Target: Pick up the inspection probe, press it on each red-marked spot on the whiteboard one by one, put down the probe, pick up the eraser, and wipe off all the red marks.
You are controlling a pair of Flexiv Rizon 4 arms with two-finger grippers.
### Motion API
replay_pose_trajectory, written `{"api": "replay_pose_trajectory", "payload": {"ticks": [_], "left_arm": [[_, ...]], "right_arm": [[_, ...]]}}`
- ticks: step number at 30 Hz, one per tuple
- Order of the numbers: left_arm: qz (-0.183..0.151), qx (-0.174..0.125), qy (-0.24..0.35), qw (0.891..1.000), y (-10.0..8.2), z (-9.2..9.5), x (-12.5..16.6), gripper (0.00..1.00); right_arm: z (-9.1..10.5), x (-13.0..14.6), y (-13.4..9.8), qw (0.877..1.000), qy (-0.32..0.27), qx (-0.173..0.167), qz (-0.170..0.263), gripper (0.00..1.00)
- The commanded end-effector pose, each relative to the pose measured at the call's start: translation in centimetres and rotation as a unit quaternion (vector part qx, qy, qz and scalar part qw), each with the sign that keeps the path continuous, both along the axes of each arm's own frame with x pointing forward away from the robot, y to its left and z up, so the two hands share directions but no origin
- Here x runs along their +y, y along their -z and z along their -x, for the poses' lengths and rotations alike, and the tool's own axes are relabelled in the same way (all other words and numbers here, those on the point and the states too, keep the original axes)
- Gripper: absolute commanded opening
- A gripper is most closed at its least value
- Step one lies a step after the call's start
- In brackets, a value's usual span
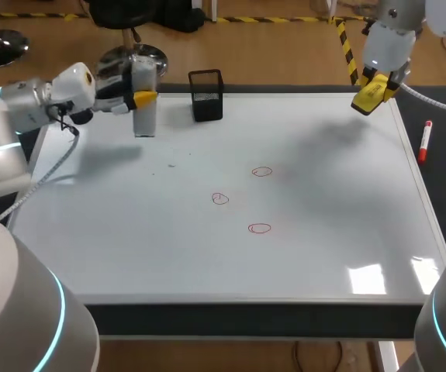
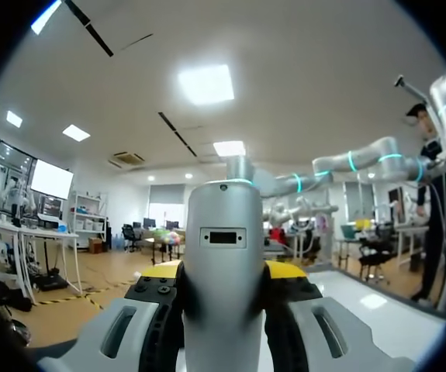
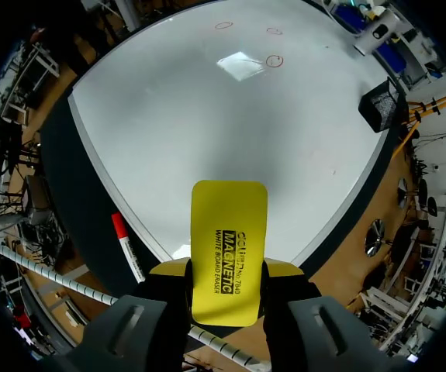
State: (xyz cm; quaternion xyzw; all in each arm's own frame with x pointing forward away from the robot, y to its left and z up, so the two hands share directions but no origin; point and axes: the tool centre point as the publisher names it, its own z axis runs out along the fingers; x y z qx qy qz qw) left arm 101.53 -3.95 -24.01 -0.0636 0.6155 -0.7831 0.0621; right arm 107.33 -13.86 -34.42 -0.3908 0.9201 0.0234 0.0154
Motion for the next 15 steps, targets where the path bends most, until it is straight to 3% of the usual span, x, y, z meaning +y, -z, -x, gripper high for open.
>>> {"api": "replay_pose_trajectory", "payload": {"ticks": [1, 15], "left_arm": [[0.009, 0.002, -0.004, 1.0, 0.4, -1.0, 0.9, 0.0], [0.029, 0.012, -0.042, 0.999, 1.0, -3.9, 3.7, 0.0]], "right_arm": [[0.0, 0.0, -0.2, 1.0, -0.001, 0.001, 0.002, 0.0], [0.0, 0.0, -0.2, 1.0, -0.001, 0.001, 0.002, 0.0]]}}
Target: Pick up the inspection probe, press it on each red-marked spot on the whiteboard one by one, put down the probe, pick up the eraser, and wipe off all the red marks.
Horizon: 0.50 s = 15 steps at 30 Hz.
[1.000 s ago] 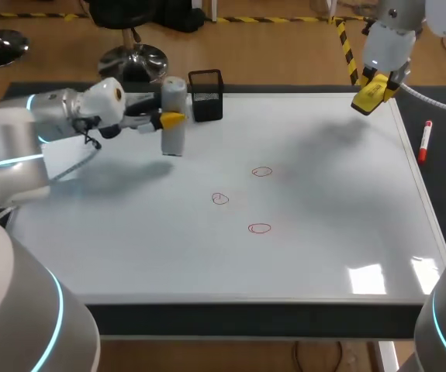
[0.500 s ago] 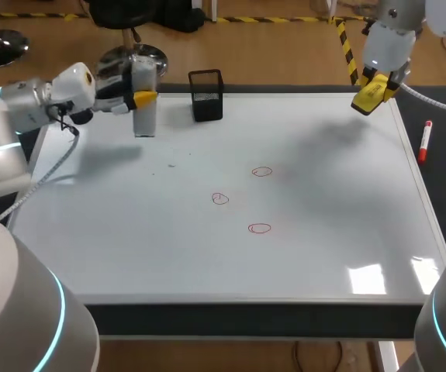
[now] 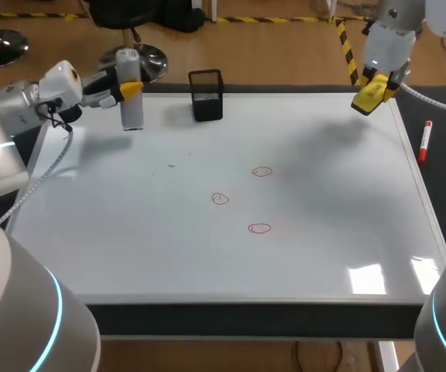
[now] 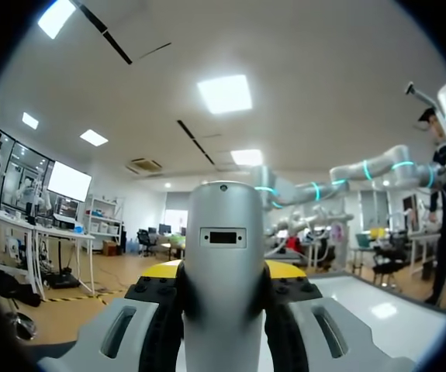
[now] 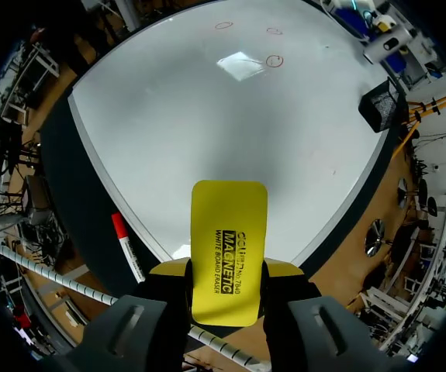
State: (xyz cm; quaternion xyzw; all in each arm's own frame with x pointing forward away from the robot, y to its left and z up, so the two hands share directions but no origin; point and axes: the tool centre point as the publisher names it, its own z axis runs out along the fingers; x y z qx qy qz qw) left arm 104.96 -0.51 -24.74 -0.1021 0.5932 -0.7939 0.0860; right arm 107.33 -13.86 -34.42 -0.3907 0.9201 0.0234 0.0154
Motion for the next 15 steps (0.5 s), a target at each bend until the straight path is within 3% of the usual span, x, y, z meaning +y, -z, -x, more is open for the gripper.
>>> {"api": "replay_pose_trajectory", "payload": {"ticks": [1, 15], "left_arm": [[0.005, -0.001, 0.0, 1.0, 0.31, -0.56, 0.39, 0.0], [0.006, 0.003, 0.0, 1.0, 0.55, -0.61, 0.74, 0.0]], "right_arm": [[-0.04, -0.03, -0.15, 1.0, -0.001, 0.001, 0.002, 0.0], [-0.04, -0.03, -0.15, 1.0, -0.001, 0.001, 0.002, 0.0]]}}
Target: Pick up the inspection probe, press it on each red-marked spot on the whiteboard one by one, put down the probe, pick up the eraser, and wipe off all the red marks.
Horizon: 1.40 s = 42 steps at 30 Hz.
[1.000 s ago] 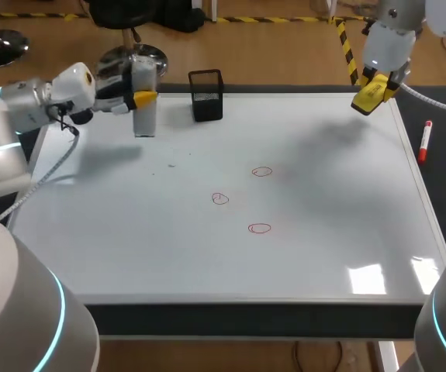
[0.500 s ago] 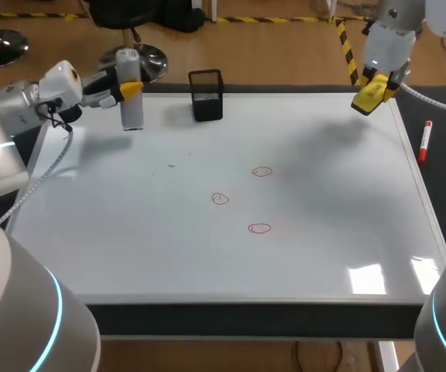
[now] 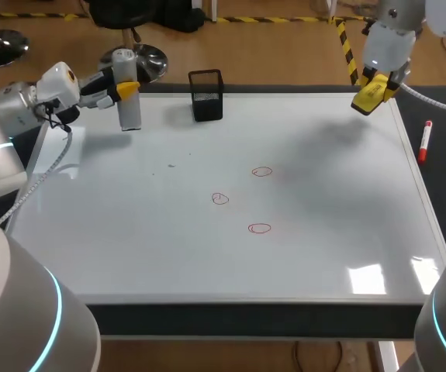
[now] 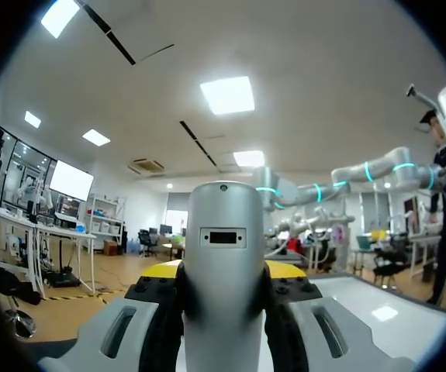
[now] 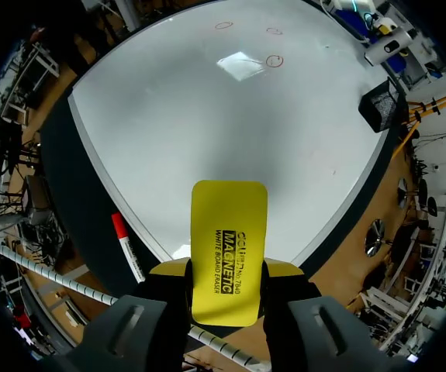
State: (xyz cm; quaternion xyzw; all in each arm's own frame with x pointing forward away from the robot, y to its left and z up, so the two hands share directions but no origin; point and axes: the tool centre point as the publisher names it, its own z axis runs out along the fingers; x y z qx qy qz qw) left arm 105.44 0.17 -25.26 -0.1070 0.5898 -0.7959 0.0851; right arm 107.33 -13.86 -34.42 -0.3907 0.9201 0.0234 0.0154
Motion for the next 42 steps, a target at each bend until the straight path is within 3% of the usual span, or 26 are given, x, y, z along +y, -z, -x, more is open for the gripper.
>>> {"api": "replay_pose_trajectory", "payload": {"ticks": [1, 16, 33, 42], "left_arm": [[0.001, -0.001, 0.002, 1.0, 0.0, -0.1, 0.1, 0.0], [0.001, -0.001, 0.002, 1.0, 0.0, -0.1, 0.1, 0.0], [0.001, -0.001, 0.002, 1.0, 0.0, -0.1, 0.1, 0.0], [0.001, -0.001, 0.002, 1.0, 0.0, -0.1, 0.1, 0.0]], "right_arm": [[0.0, 0.0, -0.2, 1.0, -0.001, 0.001, 0.002, 0.0], [0.0, 0.2, -0.2, 1.0, -0.007, 0.0, 0.005, 0.0], [2.9, 7.0, -0.8, 0.995, -0.099, 0.001, 0.012, 0.0], [5.5, 13.3, -1.4, 0.987, -0.162, 0.009, -0.012, 0.0]]}}
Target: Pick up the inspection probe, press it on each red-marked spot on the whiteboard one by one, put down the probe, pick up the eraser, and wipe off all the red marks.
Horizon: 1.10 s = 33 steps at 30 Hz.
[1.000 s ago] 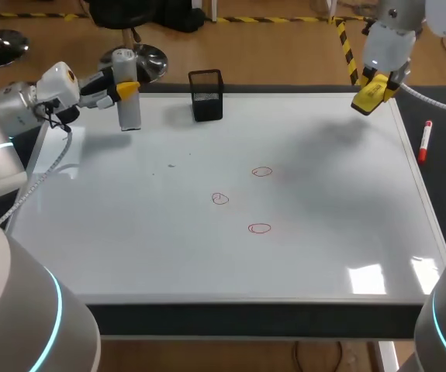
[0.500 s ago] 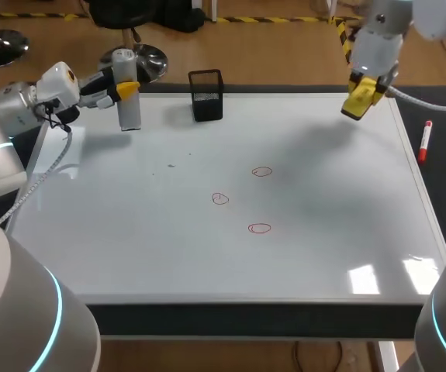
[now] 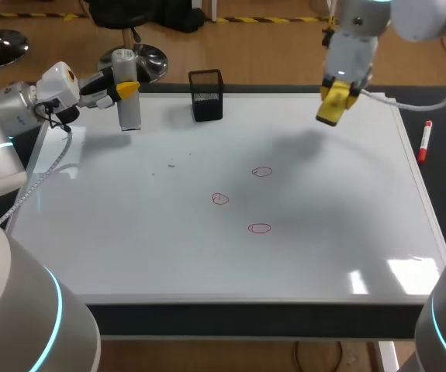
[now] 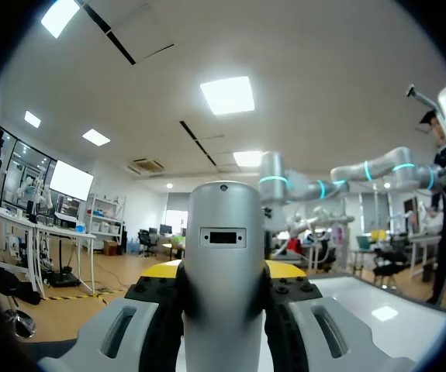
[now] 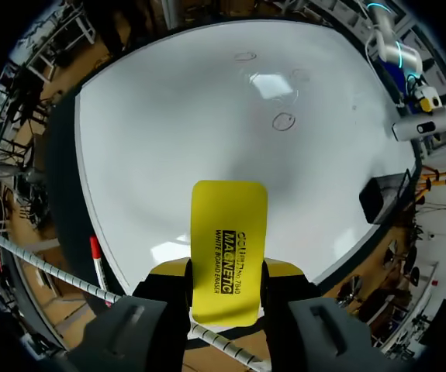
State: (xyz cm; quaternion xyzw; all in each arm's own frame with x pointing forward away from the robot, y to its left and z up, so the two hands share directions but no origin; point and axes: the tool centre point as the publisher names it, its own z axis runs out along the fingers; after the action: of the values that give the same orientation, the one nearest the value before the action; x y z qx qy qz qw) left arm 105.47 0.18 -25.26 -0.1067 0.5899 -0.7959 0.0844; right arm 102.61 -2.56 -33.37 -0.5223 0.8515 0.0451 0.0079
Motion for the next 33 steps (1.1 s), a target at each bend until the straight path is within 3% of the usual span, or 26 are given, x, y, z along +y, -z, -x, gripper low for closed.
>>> {"api": "replay_pose_trajectory", "payload": {"ticks": [1, 23, 33], "left_arm": [[0.001, -0.001, 0.001, 1.0, 0.0, -0.1, 0.0, 0.0], [0.001, -0.001, 0.001, 1.0, 0.0, -0.1, 0.0, 0.0], [0.001, -0.001, 0.001, 1.0, 0.0, -0.1, 0.0, 0.0]], "right_arm": [[1.2, 2.9, -0.3, 1.0, -0.023, -0.001, 0.004, 0.0], [6.9, 18.4, 0.5, 0.986, -0.165, -0.003, -0.037, 0.0], [9.8, 23.0, 1.9, 0.977, -0.21, 0.015, -0.047, 0.0]]}}
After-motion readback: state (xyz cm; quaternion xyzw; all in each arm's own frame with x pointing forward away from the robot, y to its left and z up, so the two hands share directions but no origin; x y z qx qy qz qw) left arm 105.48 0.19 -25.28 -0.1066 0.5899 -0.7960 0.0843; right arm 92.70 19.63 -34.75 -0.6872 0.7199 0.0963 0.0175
